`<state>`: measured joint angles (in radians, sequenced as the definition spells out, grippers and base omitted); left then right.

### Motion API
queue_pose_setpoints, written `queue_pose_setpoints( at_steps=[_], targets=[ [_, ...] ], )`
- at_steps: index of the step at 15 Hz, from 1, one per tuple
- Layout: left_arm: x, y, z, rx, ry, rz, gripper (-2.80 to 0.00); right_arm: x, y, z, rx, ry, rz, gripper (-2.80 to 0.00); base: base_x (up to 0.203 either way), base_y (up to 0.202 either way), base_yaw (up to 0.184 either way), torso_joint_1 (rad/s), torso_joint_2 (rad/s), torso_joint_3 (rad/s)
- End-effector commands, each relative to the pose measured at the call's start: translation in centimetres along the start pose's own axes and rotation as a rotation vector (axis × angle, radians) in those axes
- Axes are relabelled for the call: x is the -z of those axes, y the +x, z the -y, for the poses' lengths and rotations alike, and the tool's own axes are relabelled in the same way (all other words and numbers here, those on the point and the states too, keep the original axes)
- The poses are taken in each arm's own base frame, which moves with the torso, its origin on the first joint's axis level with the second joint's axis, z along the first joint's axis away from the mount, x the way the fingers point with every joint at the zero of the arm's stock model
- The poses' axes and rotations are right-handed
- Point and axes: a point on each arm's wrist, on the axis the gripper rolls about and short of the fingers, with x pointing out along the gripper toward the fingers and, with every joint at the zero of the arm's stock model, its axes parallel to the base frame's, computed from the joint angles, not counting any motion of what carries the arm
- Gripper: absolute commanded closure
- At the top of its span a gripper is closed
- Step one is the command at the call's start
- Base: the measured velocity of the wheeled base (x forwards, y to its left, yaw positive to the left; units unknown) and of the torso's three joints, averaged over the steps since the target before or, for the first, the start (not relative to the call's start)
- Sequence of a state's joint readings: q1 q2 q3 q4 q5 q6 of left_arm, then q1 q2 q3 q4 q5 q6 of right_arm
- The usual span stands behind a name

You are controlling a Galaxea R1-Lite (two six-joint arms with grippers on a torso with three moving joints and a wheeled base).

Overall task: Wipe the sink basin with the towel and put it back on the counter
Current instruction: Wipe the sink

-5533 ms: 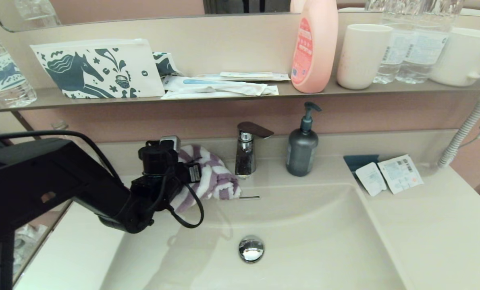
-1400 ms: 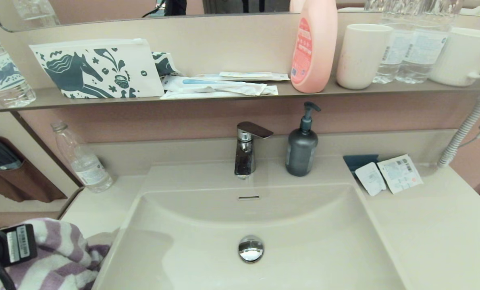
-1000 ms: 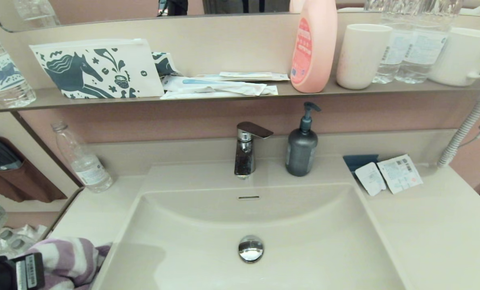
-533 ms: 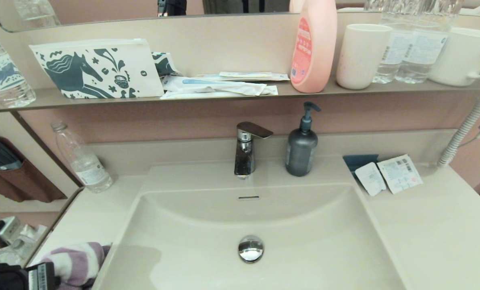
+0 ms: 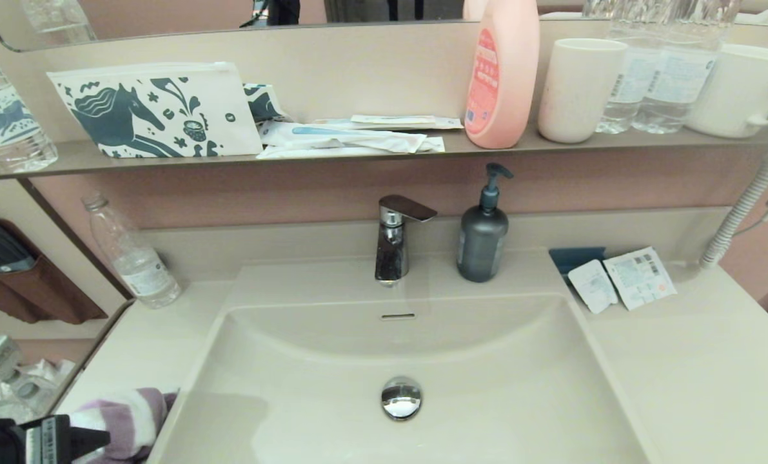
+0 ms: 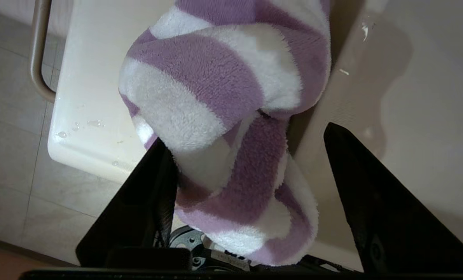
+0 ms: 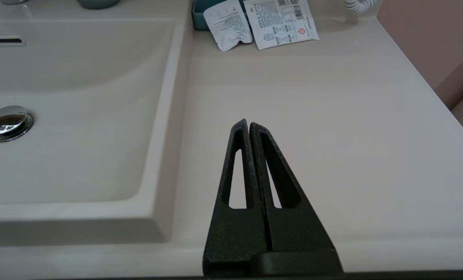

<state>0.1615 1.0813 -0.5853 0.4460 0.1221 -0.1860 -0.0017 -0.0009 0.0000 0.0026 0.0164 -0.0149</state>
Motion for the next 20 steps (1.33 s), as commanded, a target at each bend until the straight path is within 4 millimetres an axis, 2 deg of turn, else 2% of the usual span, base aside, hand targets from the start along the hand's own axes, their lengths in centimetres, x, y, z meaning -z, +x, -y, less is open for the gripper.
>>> queue_pose_setpoints(
  at_steps=[1, 4, 6, 7, 11, 14, 18, 20],
  targets=[
    [-0.8, -0.8, 0.1, 0.006, -0.001, 0.045, -2.80, 0.0, 0.0, 0.0, -0.001, 0.000, 0.000, 0.00, 0.000, 0.000, 0.000, 0.000, 0.00, 0.000],
    [-3.1, -2.1, 0.4, -0.002, -0.004, 0.121, -2.80, 0.0, 0.0, 0.0, -0.001, 0.000, -0.001, 0.00, 0.000, 0.000, 0.000, 0.000, 0.00, 0.000],
    [-3.9, -2.8, 0.7, 0.006, 0.014, 0.114, -2.80, 0.0, 0.0, 0.0, -0.001, 0.000, 0.000, 0.00, 0.000, 0.000, 0.000, 0.000, 0.00, 0.000],
    [-3.9, -2.8, 0.8, 0.014, 0.022, 0.111, 0.00, 0.0, 0.0, 0.0, -0.001, 0.000, -0.001, 0.00, 0.000, 0.000, 0.000, 0.000, 0.00, 0.000],
    [-4.1, -2.9, 1.2, 0.037, 0.039, 0.129, 0.00, 0.0, 0.0, 0.0, -0.001, 0.000, 0.000, 0.00, 0.000, 0.000, 0.000, 0.000, 0.00, 0.000],
    [-3.8, -3.1, 2.4, 0.112, 0.084, 0.148, 0.00, 0.0, 0.0, 0.0, -0.001, 0.000, -0.001, 0.00, 0.000, 0.000, 0.000, 0.000, 0.00, 0.000],
    [-3.6, -3.5, 5.6, 0.297, 0.004, 0.174, 0.00, 0.0, 0.0, 0.0, -0.001, 0.000, -0.001, 0.00, 0.000, 0.000, 0.000, 0.000, 0.00, 0.000],
    [-3.5, -3.2, 6.9, 0.293, 0.021, 0.224, 0.00, 0.0, 0.0, 0.0, -0.001, 0.000, -0.001, 0.00, 0.000, 0.000, 0.000, 0.000, 0.00, 0.000]
  ],
)
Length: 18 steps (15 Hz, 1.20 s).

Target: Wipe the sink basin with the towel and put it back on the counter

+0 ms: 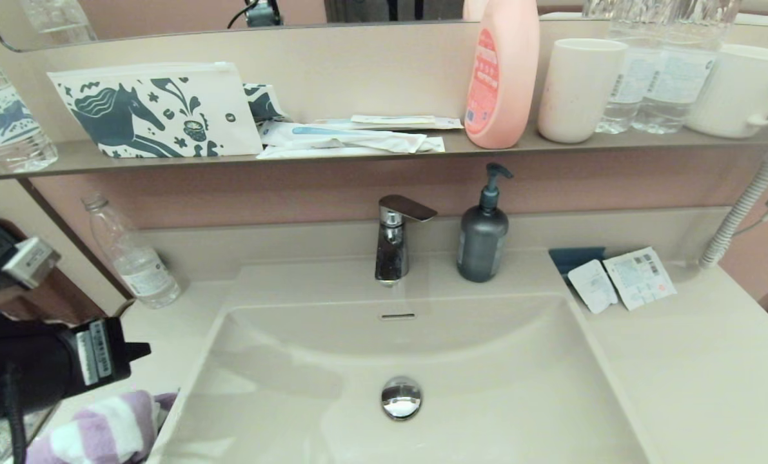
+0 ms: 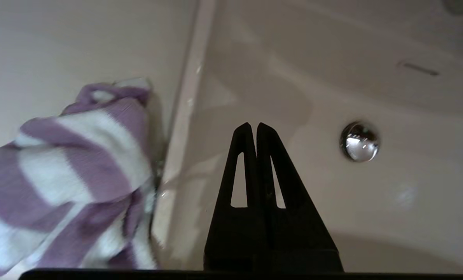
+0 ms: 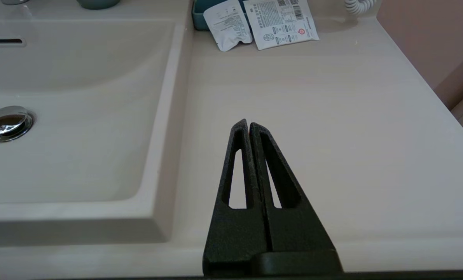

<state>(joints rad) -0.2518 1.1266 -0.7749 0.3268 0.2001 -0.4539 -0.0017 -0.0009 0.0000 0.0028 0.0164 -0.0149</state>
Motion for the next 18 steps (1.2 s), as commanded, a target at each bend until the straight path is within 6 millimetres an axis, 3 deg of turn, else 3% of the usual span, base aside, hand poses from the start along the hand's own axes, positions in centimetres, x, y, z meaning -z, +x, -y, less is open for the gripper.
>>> queue_pose_setpoints(
  at_steps=[1, 3, 5, 10, 14, 18],
  targets=[
    [0.6, 0.5, 1.4, -0.011, 0.054, 0.025, 0.00, 0.0, 0.0, 0.0, -0.001, 0.000, 0.000, 0.00, 0.000, 0.000, 0.000, 0.000, 0.00, 0.000],
    [1.3, 0.0, 2.7, -0.057, 0.108, 0.099, 0.00, 0.0, 0.0, 0.0, -0.001, 0.000, 0.000, 0.00, 0.000, 0.000, 0.000, 0.000, 0.00, 0.000],
    [1.2, -0.4, 2.5, -0.107, 0.089, 0.154, 0.00, 0.0, 0.0, 0.0, -0.001, 0.000, -0.001, 0.00, 0.000, 0.000, 0.000, 0.000, 0.00, 0.000],
    [0.9, -5.8, -2.1, -0.235, -0.114, 0.420, 0.00, 0.0, 0.0, 0.0, -0.001, 0.000, -0.001, 0.00, 0.000, 0.000, 0.000, 0.000, 0.00, 0.000],
    [3.7, -10.5, -5.5, -0.318, -0.201, 0.621, 0.00, 0.0, 0.0, 0.0, -0.001, 0.000, -0.001, 0.00, 0.000, 0.000, 0.000, 0.000, 0.00, 0.000],
    [7.8, -12.6, -7.3, -0.374, -0.173, 0.725, 0.00, 0.0, 0.0, 0.0, -0.001, 0.000, 0.000, 0.00, 0.000, 0.000, 0.000, 0.000, 0.00, 0.000]
  ],
)
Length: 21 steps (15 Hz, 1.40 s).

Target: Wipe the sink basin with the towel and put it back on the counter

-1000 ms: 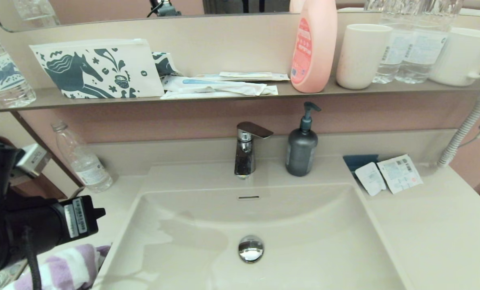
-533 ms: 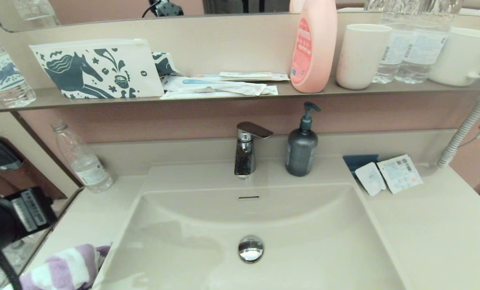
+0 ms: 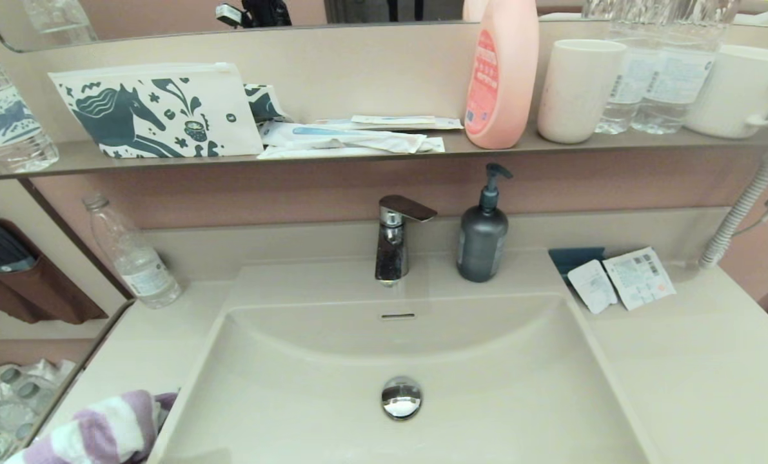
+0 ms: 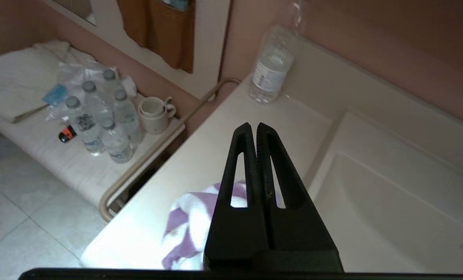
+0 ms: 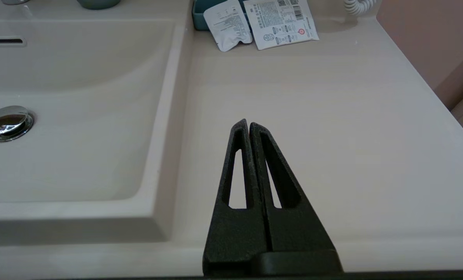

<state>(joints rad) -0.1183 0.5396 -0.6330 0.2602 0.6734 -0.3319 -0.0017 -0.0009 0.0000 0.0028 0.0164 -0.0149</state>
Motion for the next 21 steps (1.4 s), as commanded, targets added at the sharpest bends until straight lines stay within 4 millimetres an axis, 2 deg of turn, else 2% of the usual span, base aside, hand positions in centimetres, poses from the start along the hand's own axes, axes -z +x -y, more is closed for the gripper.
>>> queue_pose_setpoints(
  at_steps=[1, 5, 8, 9, 12, 16, 19, 21],
  targets=[
    [1.5, -2.7, -2.6, -0.005, -0.013, 0.105, 0.00, 0.0, 0.0, 0.0, -0.001, 0.000, 0.000, 0.00, 0.000, 0.000, 0.000, 0.000, 0.00, 0.000],
    [4.3, -4.4, -4.1, 0.106, 0.013, 0.143, 0.00, 0.0, 0.0, 0.0, -0.001, 0.000, -0.001, 0.00, 0.000, 0.000, 0.000, 0.000, 0.00, 0.000],
    [6.7, -5.6, -5.0, 0.316, -0.003, 0.179, 0.00, 0.0, 0.0, 0.0, -0.001, 0.000, -0.001, 0.00, 0.000, 0.000, 0.000, 0.000, 0.00, 0.000],
    [7.8, -5.5, -5.1, 0.395, 0.014, 0.163, 0.00, 0.0, 0.0, 0.0, -0.001, 0.000, 0.000, 0.00, 0.000, 0.000, 0.000, 0.000, 0.00, 0.000],
    [10.0, -4.0, -4.7, 0.406, 0.135, 0.133, 0.00, 0.0, 0.0, 0.0, -0.001, 0.000, -0.001, 0.00, 0.000, 0.000, 0.000, 0.000, 0.00, 0.000],
    [12.6, -2.0, -4.0, 0.478, 0.238, 0.224, 0.00, 0.0, 0.0, 0.0, -0.001, 0.000, 0.000, 0.00, 0.000, 0.000, 0.000, 0.000, 0.00, 0.000],
    [13.9, -1.4, -3.9, 0.481, 0.321, 0.214, 0.00, 0.0, 0.0, 0.0, -0.001, 0.000, 0.000, 0.00, 0.000, 0.000, 0.000, 0.000, 0.00, 0.000],
    [14.0, -1.3, -3.9, 0.483, 0.325, 0.207, 0.00, 0.0, 0.0, 0.0, -0.001, 0.000, -0.001, 0.00, 0.000, 0.000, 0.000, 0.000, 0.00, 0.000]
  ],
)
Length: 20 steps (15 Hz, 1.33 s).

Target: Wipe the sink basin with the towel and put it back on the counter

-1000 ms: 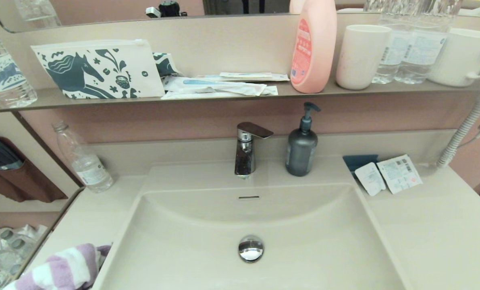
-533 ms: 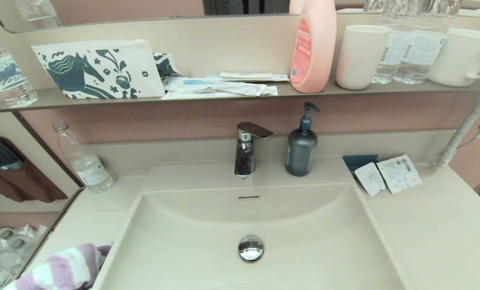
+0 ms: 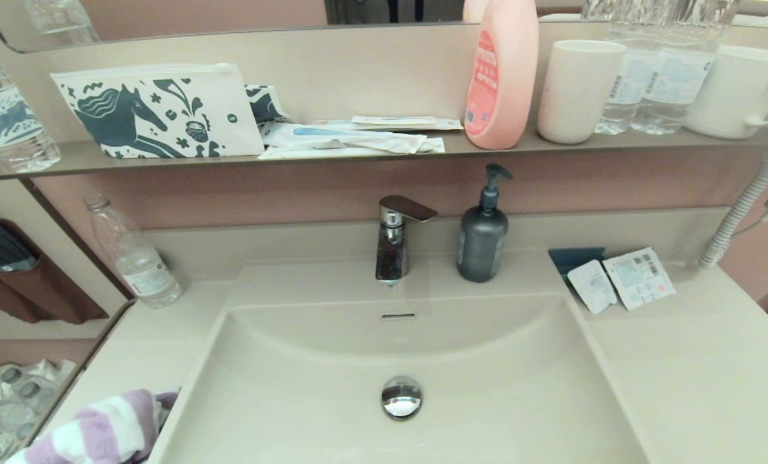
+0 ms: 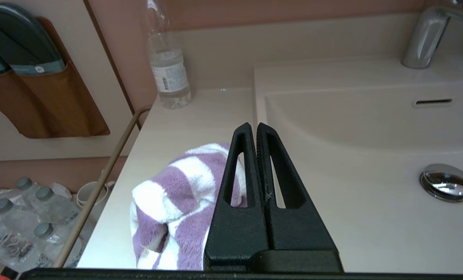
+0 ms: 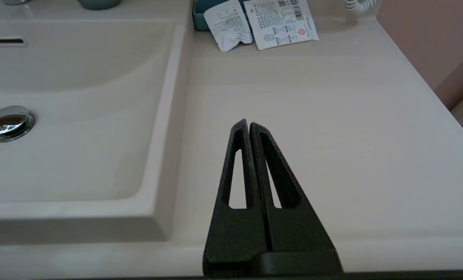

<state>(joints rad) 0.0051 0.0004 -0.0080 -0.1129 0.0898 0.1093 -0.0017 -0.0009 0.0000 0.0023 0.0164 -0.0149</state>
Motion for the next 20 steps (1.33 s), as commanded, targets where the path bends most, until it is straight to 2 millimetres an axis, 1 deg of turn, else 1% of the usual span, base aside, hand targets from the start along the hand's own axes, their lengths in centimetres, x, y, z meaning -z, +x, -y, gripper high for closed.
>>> queue_pose_setpoints(
  at_steps=[1, 5, 8, 10, 12, 20],
  targets=[
    [0.25, 0.04, 0.05, 0.005, 0.002, -0.009, 0.00, 0.00, 0.01, 0.00, -0.001, 0.000, -0.001, 0.00, 0.000, 0.000, 0.000, 0.000, 0.00, 0.000],
    [0.25, 0.03, 0.19, 0.070, 0.002, -0.004, 0.00, 0.00, 0.01, 0.00, -0.001, 0.000, -0.001, 0.00, 0.000, 0.000, 0.000, 0.000, 0.00, 0.000],
    [0.36, 0.03, 0.24, 0.086, 0.001, -0.014, 0.00, 0.00, 0.01, 0.00, -0.001, 0.000, -0.001, 0.00, 0.000, 0.000, 0.000, 0.000, 0.00, 0.000],
    [0.72, 0.01, 0.31, 0.103, -0.004, -0.048, 0.00, -0.01, 0.01, 0.00, -0.001, 0.000, 0.000, 0.00, 0.000, 0.000, 0.000, 0.000, 0.00, 0.000],
    [1.07, -0.02, 0.35, 0.108, -0.007, -0.082, 0.00, 0.01, 0.01, 0.00, -0.001, 0.000, -0.002, 0.00, 0.000, 0.000, 0.000, 0.000, 0.00, 0.000],
    [1.05, -0.01, 0.34, 0.106, -0.021, -0.081, 0.00, -0.01, 0.01, 0.00, -0.001, 0.000, 0.000, 0.00, 0.000, 0.000, 0.000, 0.000, 0.00, 0.000]
  ],
)
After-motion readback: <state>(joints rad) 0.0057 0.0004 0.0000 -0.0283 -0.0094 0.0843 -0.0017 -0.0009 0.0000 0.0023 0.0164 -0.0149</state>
